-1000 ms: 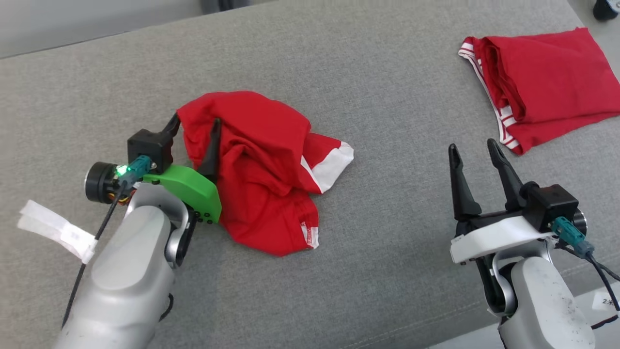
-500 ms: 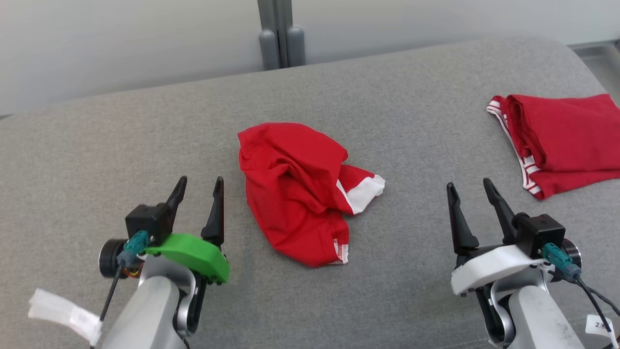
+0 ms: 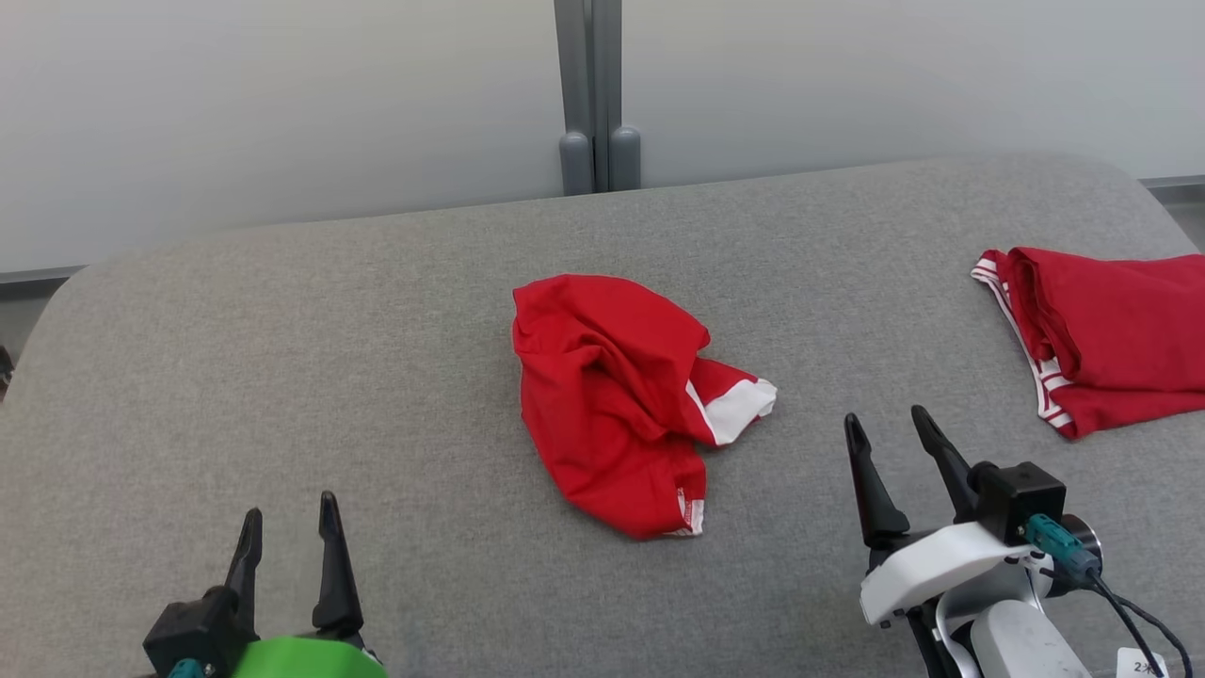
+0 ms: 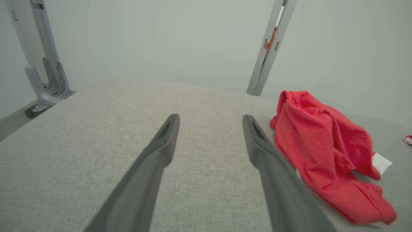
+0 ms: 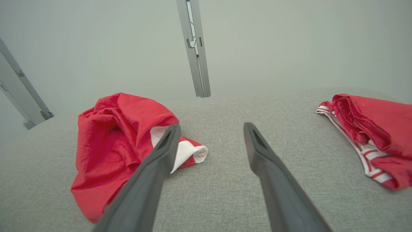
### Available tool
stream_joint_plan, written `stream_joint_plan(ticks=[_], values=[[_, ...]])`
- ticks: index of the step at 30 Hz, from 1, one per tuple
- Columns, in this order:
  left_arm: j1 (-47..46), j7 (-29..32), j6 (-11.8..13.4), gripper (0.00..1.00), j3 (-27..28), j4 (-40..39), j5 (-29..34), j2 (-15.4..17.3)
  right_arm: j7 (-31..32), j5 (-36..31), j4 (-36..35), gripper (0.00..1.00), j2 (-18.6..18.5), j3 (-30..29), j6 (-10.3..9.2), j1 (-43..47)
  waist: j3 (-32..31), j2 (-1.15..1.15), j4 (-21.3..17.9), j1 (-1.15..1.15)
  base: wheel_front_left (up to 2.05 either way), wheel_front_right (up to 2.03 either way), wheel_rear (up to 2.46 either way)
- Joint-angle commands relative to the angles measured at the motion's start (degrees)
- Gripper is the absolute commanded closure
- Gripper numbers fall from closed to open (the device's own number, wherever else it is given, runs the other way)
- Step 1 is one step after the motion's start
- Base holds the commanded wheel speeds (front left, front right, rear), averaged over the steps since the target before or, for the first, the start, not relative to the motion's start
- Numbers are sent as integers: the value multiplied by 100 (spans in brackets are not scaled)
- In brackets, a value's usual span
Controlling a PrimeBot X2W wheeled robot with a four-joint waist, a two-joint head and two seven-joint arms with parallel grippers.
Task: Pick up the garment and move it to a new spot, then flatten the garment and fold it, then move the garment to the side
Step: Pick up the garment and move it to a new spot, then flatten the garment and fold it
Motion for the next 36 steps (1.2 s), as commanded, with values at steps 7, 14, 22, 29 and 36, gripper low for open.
stream_joint_plan(ticks=[7,14,22,29,36], values=[[360,-1,-132,0,305,-173,214,-180,-25,13,12,0,-16,62,-9,148,-32,0,57,0,0,0,0],[370,-1,-284,0,459,-94,325,-303,-25,44,30,0,-16,123,-9,121,-15,0,51,0,0,0,0],[284,-1,-408,0,478,-39,422,-377,-23,-12,85,0,-14,100,-9,51,77,0,147,0,0,0,0],[47,-2,-468,0,465,-82,522,-426,34,-232,380,0,-15,-85,-9,-394,477,0,437,0,0,0,0],[-230,-2,-500,0,382,-90,562,-471,326,-728,1294,0,-15,-672,-9,-1184,897,0,903,0,0,0,0]])
